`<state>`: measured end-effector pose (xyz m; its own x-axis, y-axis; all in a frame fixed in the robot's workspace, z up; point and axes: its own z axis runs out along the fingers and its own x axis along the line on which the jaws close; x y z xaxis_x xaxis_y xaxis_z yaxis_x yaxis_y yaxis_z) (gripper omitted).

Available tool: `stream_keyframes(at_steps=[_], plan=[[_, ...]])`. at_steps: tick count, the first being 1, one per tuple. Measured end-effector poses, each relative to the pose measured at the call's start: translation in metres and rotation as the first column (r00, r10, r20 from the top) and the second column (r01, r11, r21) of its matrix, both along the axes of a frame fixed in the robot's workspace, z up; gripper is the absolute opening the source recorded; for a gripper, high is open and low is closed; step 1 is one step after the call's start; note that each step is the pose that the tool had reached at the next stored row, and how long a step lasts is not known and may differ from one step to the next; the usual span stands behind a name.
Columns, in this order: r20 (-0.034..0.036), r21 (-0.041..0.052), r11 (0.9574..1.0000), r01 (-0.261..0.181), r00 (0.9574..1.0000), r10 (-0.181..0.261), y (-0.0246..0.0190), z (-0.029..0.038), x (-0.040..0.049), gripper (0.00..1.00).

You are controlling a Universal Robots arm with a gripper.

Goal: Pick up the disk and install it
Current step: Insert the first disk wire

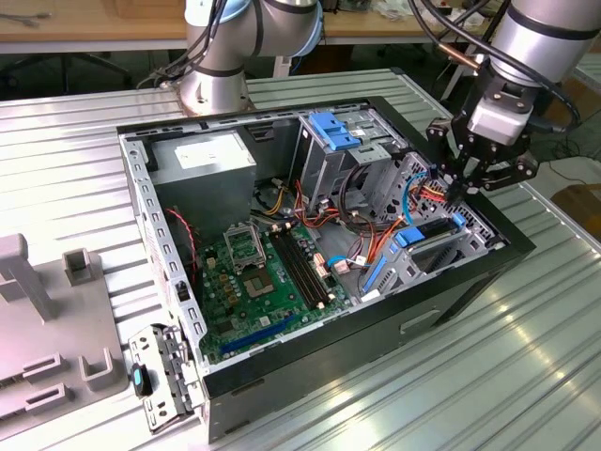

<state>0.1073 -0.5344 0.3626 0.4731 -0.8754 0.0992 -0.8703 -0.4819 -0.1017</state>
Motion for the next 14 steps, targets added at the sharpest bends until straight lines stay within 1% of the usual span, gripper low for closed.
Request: stream_keyframes(at_steps=[2,3,4,5,9,11,14], plan=[[0.0001,0.0003,1.0,0.006,1.0,-0.006,0.0,-0.0003,-0.002,0.17],[0.0,0.0001,0.9995,0.031,0.9995,-0.031,0.0,-0.0008,-0.0021,0.17],[0.0,0.0,0.9975,0.071,0.9975,-0.071,0.0,-0.0016,-0.0021,0.17],[0.0001,0.0001,0.9961,0.088,0.9961,-0.088,0.0,-0.0018,-0.0021,0.17],[0.0001,-0.0005,0.9928,0.12,0.9928,-0.12,0.0001,-0.0027,0.0018,0.17],[0.0,-0.0008,0.9886,0.151,0.9886,-0.151,0.0001,-0.0034,0.0031,0.17],[0.0,-0.0006,0.9785,0.206,0.9785,-0.206,0.0001,-0.0044,0.0031,0.17]])
